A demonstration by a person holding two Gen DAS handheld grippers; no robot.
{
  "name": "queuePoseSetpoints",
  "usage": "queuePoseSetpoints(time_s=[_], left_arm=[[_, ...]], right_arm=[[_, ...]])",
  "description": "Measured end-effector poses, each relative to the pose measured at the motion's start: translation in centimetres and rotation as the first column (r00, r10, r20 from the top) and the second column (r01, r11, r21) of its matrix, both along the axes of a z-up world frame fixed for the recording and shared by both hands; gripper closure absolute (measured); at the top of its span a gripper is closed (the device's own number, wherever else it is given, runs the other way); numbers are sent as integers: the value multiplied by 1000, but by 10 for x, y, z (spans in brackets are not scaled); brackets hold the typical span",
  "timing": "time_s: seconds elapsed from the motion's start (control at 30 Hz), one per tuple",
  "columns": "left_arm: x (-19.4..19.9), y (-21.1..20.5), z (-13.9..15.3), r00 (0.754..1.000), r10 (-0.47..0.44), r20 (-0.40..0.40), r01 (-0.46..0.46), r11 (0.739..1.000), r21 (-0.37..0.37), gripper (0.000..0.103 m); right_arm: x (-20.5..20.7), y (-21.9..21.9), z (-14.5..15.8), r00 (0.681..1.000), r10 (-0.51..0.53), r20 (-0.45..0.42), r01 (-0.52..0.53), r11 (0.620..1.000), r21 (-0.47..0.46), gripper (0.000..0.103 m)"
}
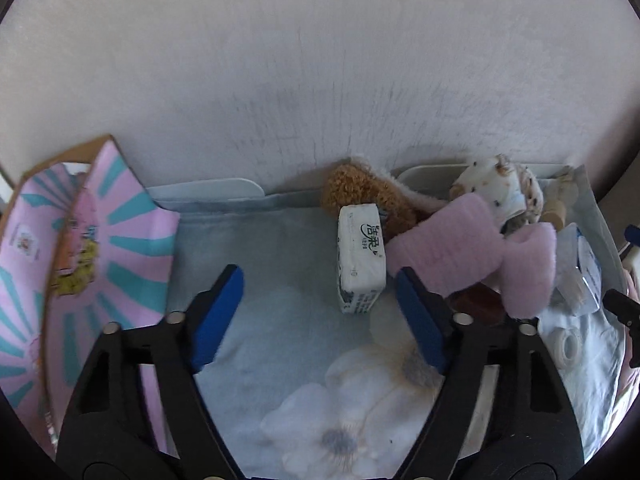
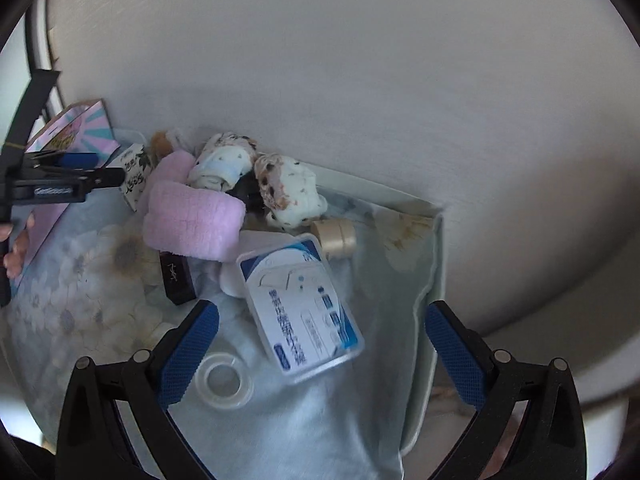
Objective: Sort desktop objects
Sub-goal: 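Grasp the white tissue pack with the left tool while the right tool grasps the floss-pick box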
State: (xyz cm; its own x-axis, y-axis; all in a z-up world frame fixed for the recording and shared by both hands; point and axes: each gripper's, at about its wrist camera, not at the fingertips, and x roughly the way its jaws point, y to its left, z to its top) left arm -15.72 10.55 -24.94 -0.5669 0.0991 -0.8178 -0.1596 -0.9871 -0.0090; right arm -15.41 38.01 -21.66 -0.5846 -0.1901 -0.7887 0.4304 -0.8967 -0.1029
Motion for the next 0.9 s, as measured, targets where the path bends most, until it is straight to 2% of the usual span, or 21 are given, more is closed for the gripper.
queuePoseSetpoints(time_s=[0.1,0.17,0.27,0.3,0.37,0.43,0.63,0.9], left_arm=[[-7,-1,-9,1000,-6,9,6,1000,20,39],[-11,-1,-13,1000,-12,23,11,999,35,55],[-14,-4,-16,999,-15,36,12,998,67,64],[-15,-4,-17,999,-15,39,12,997,74,64],[-16,-5,-18,999,-17,41,13,996,85,73],[-16,-5,-18,999,-20,43,16,996,93,77],[-17,-5,-15,999,-21,39,17,996,91,81],[-7,-13,18,1000,-20,5,20,995,99,82]], right_arm=[[-9,0,-7,999,36,9,-36,999,10,0],[-15,-1,-9,998,60,20,-60,998,2,6],[-20,-3,-14,995,98,35,-98,995,11,15],[-20,-4,-15,993,108,40,-109,994,14,19],[-22,-5,-19,990,128,57,-129,992,16,29],[-25,-5,-23,987,139,82,-141,990,21,44],[-22,0,-19,988,141,65,-143,989,26,45],[-12,7,13,989,143,48,-143,990,3,45]])
